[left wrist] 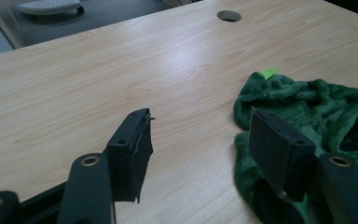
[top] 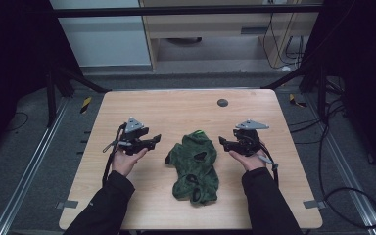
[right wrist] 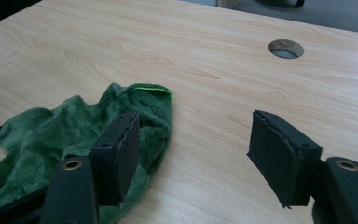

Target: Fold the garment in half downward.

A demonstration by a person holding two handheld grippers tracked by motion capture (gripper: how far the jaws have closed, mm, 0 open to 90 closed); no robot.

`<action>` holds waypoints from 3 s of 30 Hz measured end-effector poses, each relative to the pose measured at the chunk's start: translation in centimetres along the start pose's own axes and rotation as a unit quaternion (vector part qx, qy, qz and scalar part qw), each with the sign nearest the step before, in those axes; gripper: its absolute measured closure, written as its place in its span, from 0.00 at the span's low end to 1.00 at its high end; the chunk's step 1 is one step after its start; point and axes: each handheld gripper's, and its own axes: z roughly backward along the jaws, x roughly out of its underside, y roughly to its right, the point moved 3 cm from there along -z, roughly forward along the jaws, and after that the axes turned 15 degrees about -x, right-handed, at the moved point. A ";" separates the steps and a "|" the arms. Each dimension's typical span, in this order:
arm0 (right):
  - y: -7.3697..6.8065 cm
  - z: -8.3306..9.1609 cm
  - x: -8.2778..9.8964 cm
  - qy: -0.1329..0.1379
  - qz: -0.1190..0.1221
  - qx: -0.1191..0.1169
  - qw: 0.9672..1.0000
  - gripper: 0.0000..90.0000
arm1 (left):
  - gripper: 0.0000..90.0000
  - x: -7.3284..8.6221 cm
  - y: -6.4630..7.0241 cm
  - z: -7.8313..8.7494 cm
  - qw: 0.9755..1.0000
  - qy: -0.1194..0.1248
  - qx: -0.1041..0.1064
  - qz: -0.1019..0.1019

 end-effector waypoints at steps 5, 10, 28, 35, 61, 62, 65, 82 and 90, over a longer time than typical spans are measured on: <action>0.1 -0.8 -0.3 -0.003 -0.001 -0.002 1.000 0.39 | 0.44 -0.6 1.1 -1.3 1.000 -0.006 0.005 -0.009; 0.0 -1.7 -0.5 -0.010 -0.002 -0.005 1.000 0.41 | 0.46 -0.8 2.2 -2.4 1.000 -0.015 0.016 -0.021; 0.4 -4.2 0.7 -0.049 -0.016 -0.020 0.998 0.53 | 0.58 0.7 4.5 -5.8 0.996 -0.070 0.047 -0.038; -0.1 -5.5 1.0 -0.064 -0.015 -0.028 0.997 0.54 | 0.60 1.3 5.1 -6.5 0.993 -0.089 0.060 -0.047; 0.0 -7.5 2.4 -0.119 -0.028 -0.055 0.991 0.72 | 0.78 2.3 6.6 -7.6 0.987 -0.133 0.073 -0.052; 0.0 -7.5 2.4 -0.119 -0.028 -0.055 0.991 0.72 | 0.79 2.3 6.6 -7.6 0.987 -0.133 0.073 -0.052; 0.1 -7.7 2.6 -0.126 -0.032 -0.052 0.990 0.77 | 0.83 2.3 6.8 -7.5 0.987 -0.138 0.071 -0.051; -0.5 -7.7 2.2 -0.124 -0.018 -0.061 0.990 0.93 | 0.93 1.5 7.0 -6.4 0.989 -0.130 0.056 -0.051; -1.6 -5.9 0.4 -0.083 0.003 -0.072 0.994 0.94 | 0.93 -0.4 6.6 -3.9 0.993 -0.091 0.059 -0.048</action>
